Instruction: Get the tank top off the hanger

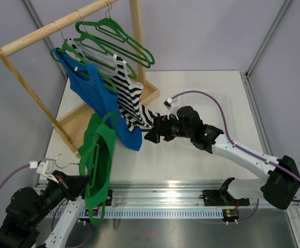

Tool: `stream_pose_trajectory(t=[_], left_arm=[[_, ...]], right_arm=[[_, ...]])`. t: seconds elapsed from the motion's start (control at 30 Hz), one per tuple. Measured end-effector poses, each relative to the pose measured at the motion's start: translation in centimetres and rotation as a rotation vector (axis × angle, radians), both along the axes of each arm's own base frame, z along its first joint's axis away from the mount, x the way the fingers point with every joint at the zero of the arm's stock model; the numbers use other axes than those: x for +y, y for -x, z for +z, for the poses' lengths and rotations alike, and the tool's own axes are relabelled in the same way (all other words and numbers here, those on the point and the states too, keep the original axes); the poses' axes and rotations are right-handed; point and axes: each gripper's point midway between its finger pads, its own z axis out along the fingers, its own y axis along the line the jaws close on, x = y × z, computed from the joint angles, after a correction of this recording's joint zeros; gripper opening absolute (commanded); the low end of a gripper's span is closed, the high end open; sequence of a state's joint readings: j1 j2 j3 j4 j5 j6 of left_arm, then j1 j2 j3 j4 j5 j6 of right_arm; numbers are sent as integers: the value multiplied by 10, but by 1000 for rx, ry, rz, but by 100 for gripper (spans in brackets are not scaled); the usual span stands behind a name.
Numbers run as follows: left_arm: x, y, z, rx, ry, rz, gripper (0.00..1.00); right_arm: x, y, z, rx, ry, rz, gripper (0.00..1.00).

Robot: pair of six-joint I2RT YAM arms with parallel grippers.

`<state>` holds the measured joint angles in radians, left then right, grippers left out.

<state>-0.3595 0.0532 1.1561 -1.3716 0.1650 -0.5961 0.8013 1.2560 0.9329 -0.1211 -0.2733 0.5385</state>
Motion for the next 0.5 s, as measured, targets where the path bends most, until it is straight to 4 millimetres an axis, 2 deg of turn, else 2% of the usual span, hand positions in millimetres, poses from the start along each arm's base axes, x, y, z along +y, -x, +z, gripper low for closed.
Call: stream_pose_trajectory(t=[0.2,0.37,0.5], left_arm=[[-46,-1,-21,71,42,-241,0],[-63,-19,-36,184,51,-298,0],[-72,-37,-42,262,44,-310,0]], right_arm=[[2,13,21,-37,-43,70,92],[10,28,38,-129,-42,110,91],[11,30,35,-175,16,99,85]])
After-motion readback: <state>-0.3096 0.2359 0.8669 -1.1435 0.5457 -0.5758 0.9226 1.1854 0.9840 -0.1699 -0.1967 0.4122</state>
